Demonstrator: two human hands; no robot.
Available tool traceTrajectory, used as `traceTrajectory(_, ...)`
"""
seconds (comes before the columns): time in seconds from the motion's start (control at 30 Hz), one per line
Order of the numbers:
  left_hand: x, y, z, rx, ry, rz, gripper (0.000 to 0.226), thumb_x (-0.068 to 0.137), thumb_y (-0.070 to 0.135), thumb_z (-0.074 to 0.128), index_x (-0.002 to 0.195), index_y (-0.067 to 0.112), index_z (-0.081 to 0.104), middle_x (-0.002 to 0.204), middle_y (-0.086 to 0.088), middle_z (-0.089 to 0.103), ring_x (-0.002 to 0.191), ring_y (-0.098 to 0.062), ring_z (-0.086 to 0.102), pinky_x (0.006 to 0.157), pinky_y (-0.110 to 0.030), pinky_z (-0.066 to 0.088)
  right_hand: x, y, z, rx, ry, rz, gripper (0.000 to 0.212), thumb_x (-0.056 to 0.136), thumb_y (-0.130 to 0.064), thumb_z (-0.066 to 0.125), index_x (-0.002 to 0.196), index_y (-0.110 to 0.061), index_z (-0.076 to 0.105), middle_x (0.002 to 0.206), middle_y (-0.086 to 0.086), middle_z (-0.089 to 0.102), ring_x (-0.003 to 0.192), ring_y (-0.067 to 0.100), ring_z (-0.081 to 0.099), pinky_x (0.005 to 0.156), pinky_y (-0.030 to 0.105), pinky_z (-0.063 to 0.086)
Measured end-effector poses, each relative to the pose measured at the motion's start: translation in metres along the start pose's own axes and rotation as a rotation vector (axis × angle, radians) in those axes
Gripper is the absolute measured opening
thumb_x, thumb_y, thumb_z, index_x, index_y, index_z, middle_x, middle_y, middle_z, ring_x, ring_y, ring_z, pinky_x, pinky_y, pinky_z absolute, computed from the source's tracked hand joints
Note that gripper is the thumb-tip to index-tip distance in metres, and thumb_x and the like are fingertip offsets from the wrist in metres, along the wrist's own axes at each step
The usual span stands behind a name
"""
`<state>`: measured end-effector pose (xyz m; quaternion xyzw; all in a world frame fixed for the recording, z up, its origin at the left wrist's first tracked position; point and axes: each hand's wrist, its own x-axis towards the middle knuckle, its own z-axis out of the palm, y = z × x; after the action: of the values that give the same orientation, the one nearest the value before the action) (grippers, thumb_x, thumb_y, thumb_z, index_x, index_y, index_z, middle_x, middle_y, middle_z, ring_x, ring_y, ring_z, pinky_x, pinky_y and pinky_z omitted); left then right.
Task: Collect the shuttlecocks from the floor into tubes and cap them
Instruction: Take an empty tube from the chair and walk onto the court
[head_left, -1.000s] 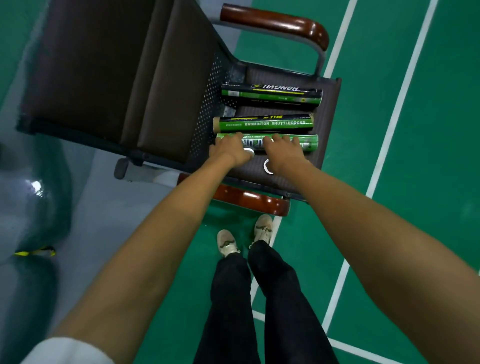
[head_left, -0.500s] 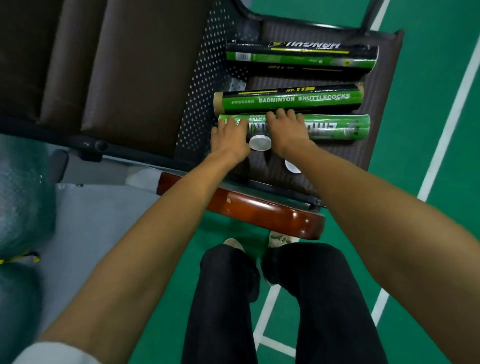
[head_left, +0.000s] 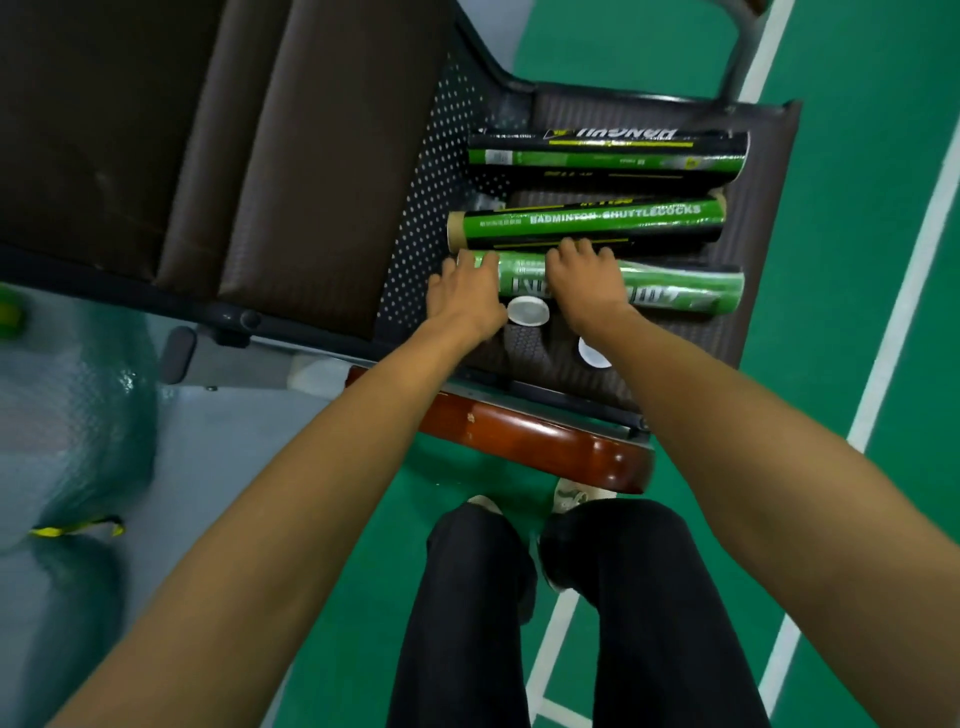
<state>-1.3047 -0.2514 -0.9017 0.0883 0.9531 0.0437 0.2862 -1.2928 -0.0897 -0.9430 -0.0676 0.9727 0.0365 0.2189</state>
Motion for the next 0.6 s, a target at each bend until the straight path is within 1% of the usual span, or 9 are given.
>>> traceTrajectory(0.03, -0.005, 0.0, -0.007, 0.0, -0.011, -0.007, 0.06, 0.093, 0.028, 0.068, 0.146, 0.018, 0.042, 0.145, -0.015, 0.046, 0.134, -0.041, 0.043, 0.106, -0.053, 0.04, -0.001, 0.002, -0.002, -0.016, -0.026, -0.021, 0.043, 0.094, -0.006, 0.055, 0.136, -0.004, 0.045, 0.137, 0.019, 0.049, 0.126, 0.04, 0.045, 0.101, 0.052, 0.039)
traceTrajectory(0.1, -0.013, -0.001, -0.016, 0.002, -0.013, -0.005, 0.055, 0.093, 0.027, 0.067, 0.142, 0.018, 0.045, 0.141, -0.015, 0.047, 0.131, -0.041, 0.045, 0.105, -0.054, 0.041, -0.002, 0.003, -0.001, -0.061, -0.087, 0.001, 0.056, 0.094, -0.01, 0.057, 0.146, -0.007, 0.036, 0.147, 0.02, 0.041, 0.135, 0.042, 0.039, 0.11, 0.059, 0.031)
traceTrajectory(0.2, -0.016, -0.006, -0.014, 0.03, 0.0, 0.008, 0.055, 0.094, 0.027, 0.066, 0.144, 0.017, 0.044, 0.142, -0.015, 0.047, 0.132, -0.04, 0.044, 0.105, -0.054, 0.04, -0.001, 0.004, 0.016, -0.088, -0.174, 0.098, 0.067, 0.097, -0.015, 0.057, 0.154, -0.007, 0.024, 0.153, 0.023, 0.034, 0.14, 0.047, 0.033, 0.114, 0.068, 0.024)
traceTrajectory(0.23, -0.016, -0.008, -0.01, 0.038, -0.003, 0.006, 0.056, 0.094, 0.029, 0.066, 0.145, 0.017, 0.044, 0.142, -0.015, 0.047, 0.132, -0.04, 0.044, 0.105, -0.054, 0.04, -0.001, 0.005, 0.024, -0.089, -0.193, 0.113, 0.072, 0.095, -0.017, 0.06, 0.155, -0.008, 0.021, 0.154, 0.023, 0.034, 0.14, 0.048, 0.033, 0.113, 0.069, 0.025)
traceTrajectory(0.3, -0.019, -0.012, 0.0, 0.044, -0.013, -0.01, 0.06, 0.094, 0.029, 0.068, 0.146, 0.016, 0.043, 0.144, -0.015, 0.046, 0.134, -0.04, 0.043, 0.106, -0.054, 0.04, -0.003, 0.006, 0.036, -0.087, -0.192, 0.128, 0.082, 0.09, -0.02, 0.068, 0.154, -0.009, 0.018, 0.152, 0.023, 0.036, 0.138, 0.048, 0.037, 0.11, 0.068, 0.03)
traceTrajectory(0.37, -0.026, -0.014, 0.006, 0.048, -0.017, -0.038, 0.064, 0.093, 0.028, 0.068, 0.149, 0.016, 0.039, 0.146, -0.015, 0.044, 0.135, -0.041, 0.041, 0.107, -0.054, 0.039, -0.01, 0.006, 0.037, -0.105, -0.144, 0.116, 0.087, 0.083, -0.018, 0.074, 0.151, -0.009, 0.021, 0.147, 0.022, 0.041, 0.132, 0.047, 0.042, 0.105, 0.064, 0.036)
traceTrajectory(0.4, -0.031, -0.014, 0.006, 0.052, -0.018, -0.048, 0.067, 0.092, 0.026, 0.069, 0.15, 0.016, 0.037, 0.147, -0.016, 0.043, 0.136, -0.041, 0.04, 0.108, -0.054, 0.038, -0.016, 0.007, 0.032, -0.108, -0.122, 0.109, 0.085, 0.081, -0.016, 0.075, 0.149, -0.009, 0.024, 0.143, 0.021, 0.043, 0.128, 0.046, 0.044, 0.104, 0.063, 0.037)
traceTrajectory(0.5, -0.051, -0.012, -0.012, 0.066, -0.007, -0.043, 0.073, 0.089, 0.024, 0.071, 0.152, 0.017, 0.033, 0.15, -0.016, 0.039, 0.137, -0.042, 0.038, 0.109, -0.054, 0.037, -0.036, 0.014, -0.001, -0.14, -0.034, 0.087, 0.067, 0.085, -0.013, 0.069, 0.142, -0.009, 0.035, 0.133, 0.022, 0.049, 0.12, 0.044, 0.048, 0.102, 0.059, 0.038)
traceTrajectory(0.6, -0.075, 0.003, -0.054, 0.05, 0.017, -0.022, 0.07, 0.092, 0.023, 0.068, 0.152, 0.017, 0.034, 0.149, -0.015, 0.04, 0.136, -0.042, 0.039, 0.107, -0.053, 0.038, -0.061, 0.014, -0.058, -0.235, 0.011, 0.034, 0.052, 0.09, -0.02, 0.062, 0.137, -0.011, 0.044, 0.131, 0.019, 0.052, 0.12, 0.04, 0.047, 0.105, 0.054, 0.036)
